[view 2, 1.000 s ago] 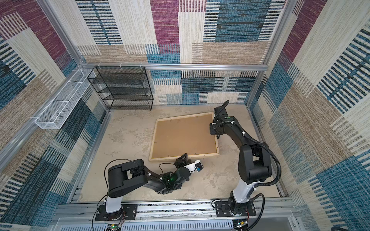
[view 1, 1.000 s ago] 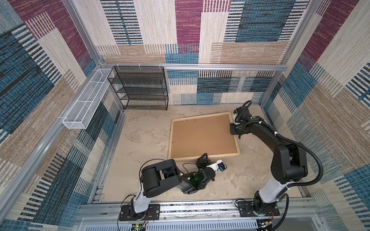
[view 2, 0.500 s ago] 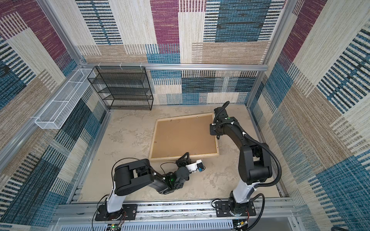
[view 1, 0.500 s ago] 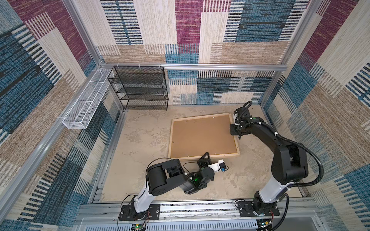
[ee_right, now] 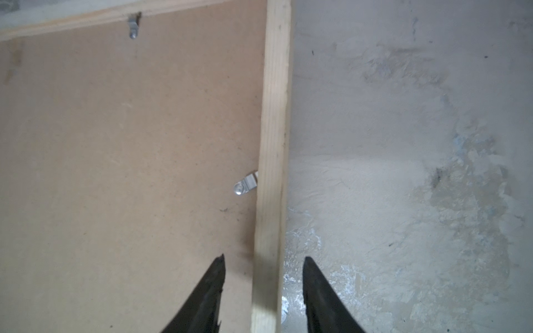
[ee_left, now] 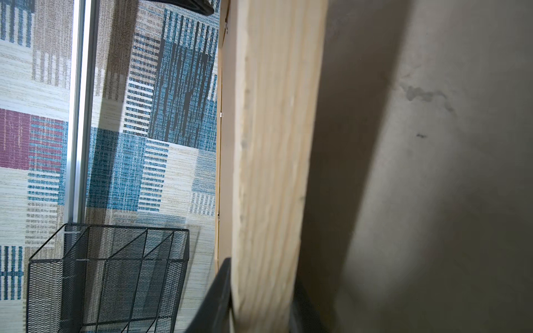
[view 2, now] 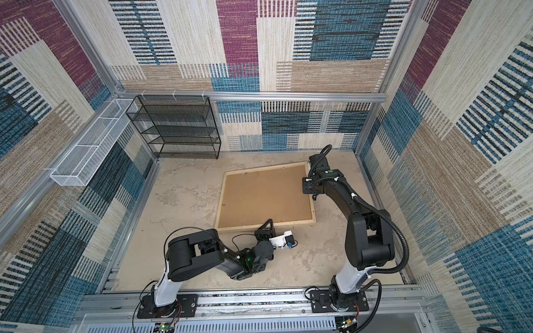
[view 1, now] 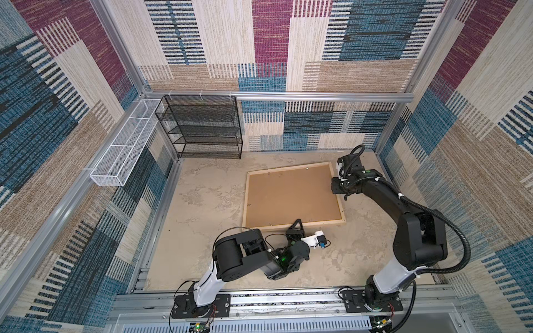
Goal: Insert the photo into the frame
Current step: 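Tilt the frame upright with the left gripper while right gripper draws back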
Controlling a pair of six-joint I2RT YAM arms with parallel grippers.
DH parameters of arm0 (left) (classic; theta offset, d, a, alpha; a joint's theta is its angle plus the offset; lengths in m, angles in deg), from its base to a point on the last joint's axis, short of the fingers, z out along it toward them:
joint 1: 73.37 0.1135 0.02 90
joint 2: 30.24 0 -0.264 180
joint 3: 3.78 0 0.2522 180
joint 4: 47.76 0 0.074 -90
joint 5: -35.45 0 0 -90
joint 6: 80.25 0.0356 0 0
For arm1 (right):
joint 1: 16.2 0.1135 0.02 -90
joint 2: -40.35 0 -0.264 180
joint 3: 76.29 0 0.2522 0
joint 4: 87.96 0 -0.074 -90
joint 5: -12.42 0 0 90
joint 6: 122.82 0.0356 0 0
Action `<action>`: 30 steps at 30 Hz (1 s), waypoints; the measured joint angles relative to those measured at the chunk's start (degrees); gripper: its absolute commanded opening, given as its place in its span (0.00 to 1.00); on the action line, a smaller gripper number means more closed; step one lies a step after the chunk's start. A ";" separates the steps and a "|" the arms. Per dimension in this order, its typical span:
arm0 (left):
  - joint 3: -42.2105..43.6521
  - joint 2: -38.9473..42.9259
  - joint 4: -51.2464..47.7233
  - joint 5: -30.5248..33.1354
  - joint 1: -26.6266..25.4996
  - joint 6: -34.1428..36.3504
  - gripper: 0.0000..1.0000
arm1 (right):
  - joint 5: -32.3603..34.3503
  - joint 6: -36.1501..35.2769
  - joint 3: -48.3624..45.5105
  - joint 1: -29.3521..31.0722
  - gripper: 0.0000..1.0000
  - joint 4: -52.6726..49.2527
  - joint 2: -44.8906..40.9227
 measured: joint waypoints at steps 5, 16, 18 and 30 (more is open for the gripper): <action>-2.51 2.71 -0.48 2.19 0.15 1.55 0.00 | -0.07 2.14 -2.51 -5.64 0.59 3.41 -7.85; -20.24 11.34 -36.33 6.58 2.40 -7.52 0.00 | -1.73 4.92 -8.79 -14.23 0.59 9.86 -18.40; -27.71 14.60 -54.14 3.23 3.82 -17.03 0.00 | -2.47 5.33 -9.84 -15.15 0.59 10.56 -18.78; -65.22 12.48 -113.50 -16.35 12.72 -46.45 0.00 | -6.84 6.54 -12.13 -16.83 0.59 12.85 -19.78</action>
